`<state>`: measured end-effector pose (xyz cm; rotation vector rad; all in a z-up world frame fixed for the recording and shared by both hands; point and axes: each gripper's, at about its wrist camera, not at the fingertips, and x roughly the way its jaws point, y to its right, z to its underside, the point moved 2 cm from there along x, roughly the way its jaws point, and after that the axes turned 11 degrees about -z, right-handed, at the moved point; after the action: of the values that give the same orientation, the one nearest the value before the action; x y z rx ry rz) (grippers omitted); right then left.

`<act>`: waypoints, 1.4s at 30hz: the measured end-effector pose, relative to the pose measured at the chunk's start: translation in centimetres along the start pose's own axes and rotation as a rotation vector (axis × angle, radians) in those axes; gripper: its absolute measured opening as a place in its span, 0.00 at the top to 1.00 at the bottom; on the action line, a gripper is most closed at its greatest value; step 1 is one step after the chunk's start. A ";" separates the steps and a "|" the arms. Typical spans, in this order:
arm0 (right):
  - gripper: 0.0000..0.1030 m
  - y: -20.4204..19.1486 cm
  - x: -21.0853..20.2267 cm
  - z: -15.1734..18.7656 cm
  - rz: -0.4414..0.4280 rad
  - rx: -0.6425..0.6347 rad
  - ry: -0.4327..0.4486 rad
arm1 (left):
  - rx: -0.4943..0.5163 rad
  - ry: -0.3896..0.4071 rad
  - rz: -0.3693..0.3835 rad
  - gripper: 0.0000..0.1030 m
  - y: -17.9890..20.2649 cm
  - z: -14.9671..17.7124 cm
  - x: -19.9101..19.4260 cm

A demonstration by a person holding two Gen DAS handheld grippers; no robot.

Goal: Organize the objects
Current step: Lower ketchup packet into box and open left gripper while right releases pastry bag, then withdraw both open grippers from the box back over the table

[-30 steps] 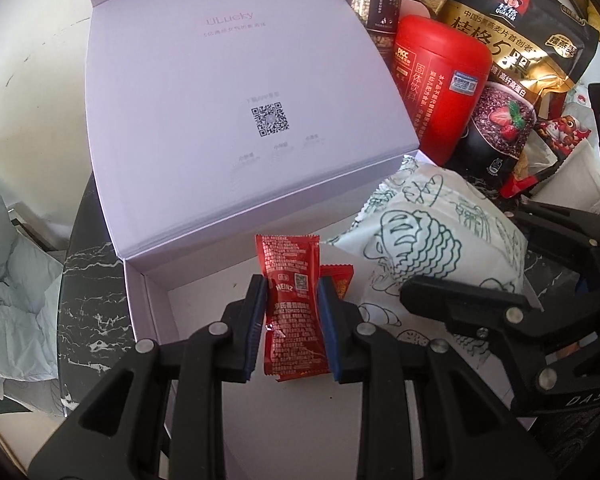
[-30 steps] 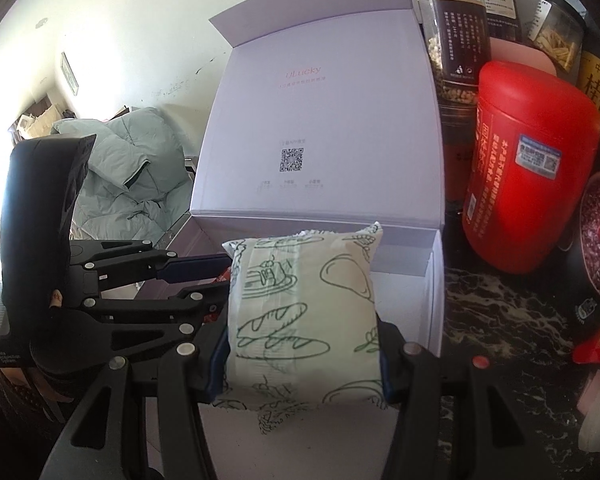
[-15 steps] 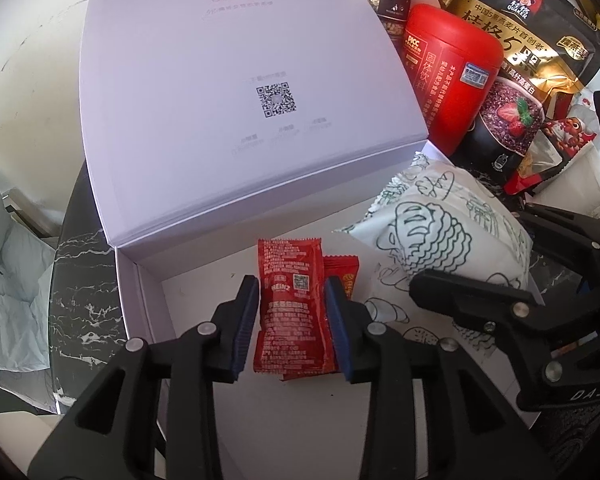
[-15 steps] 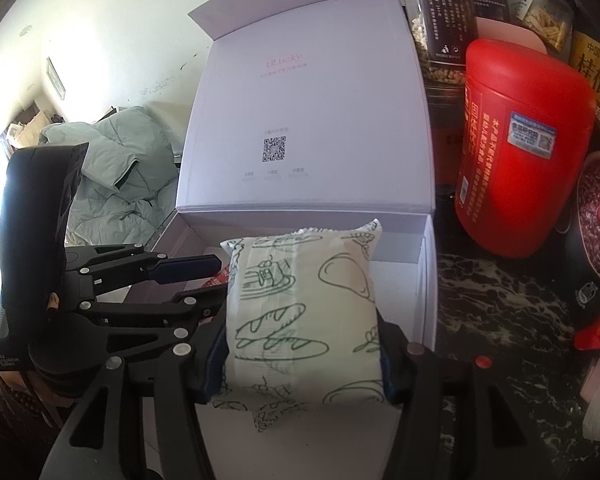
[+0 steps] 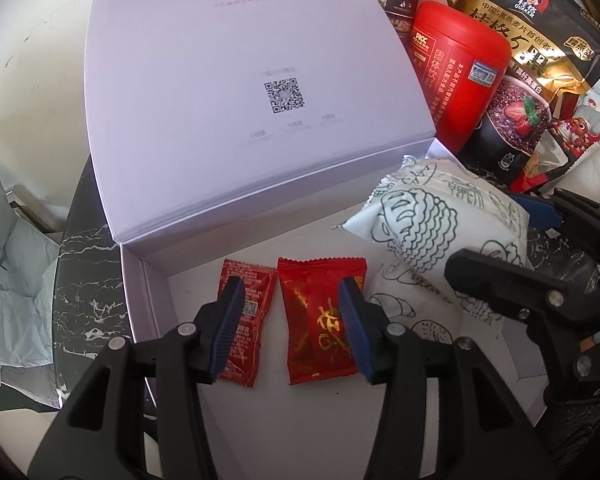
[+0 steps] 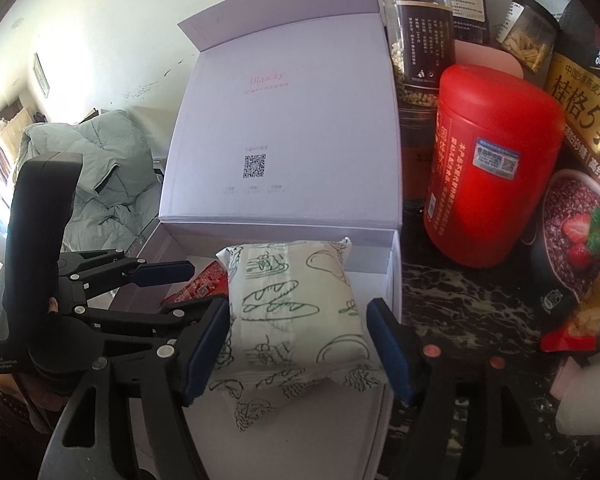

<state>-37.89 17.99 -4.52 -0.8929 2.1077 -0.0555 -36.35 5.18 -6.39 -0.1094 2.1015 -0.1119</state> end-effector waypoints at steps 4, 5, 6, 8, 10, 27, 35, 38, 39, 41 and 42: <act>0.31 -0.3 -0.8 -0.2 0.005 0.008 0.017 | -0.005 0.002 0.016 0.54 0.1 0.0 -0.4; 0.31 -0.4 -0.9 -0.2 0.011 0.011 0.020 | -0.003 0.002 0.023 0.54 0.3 -0.2 -0.5; 0.31 -0.5 -1.1 -0.1 0.016 0.012 0.022 | -0.001 0.002 0.031 0.54 0.4 -0.2 -0.7; 0.31 -0.6 -1.5 -0.1 0.019 0.010 0.026 | 0.006 0.010 0.039 0.54 0.4 -0.5 -0.8; 0.31 -0.9 -2.0 -0.1 0.028 0.002 0.025 | 0.017 0.019 0.042 0.54 0.8 -0.8 -1.1; 0.31 -5.1 -7.2 -0.8 0.078 -0.017 0.093 | 0.003 0.100 0.053 0.54 -2.4 0.3 -8.0; 0.31 -7.1 -9.2 -0.1 0.070 -0.024 0.092 | -0.008 0.142 0.046 0.49 -3.1 1.1 -11.2; 0.31 -8.0 -10.1 0.3 0.080 -0.033 0.100 | -0.010 0.163 0.042 0.47 -3.3 1.5 -12.5; 0.31 -8.3 -10.5 0.4 0.084 -0.034 0.103 | -0.009 0.168 0.040 0.46 -3.3 1.7 -12.9; 0.31 -8.8 -11.1 0.6 0.090 -0.037 0.107 | -0.010 0.174 0.041 0.44 -3.4 2.0 -13.5; 0.31 -9.1 -11.4 0.7 0.093 -0.040 0.111 | -0.013 0.177 0.040 0.42 -3.5 2.1 -13.9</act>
<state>-27.53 18.35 5.74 -0.8303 2.2580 -0.0149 -27.36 3.39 4.82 -0.0673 2.2806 -0.0870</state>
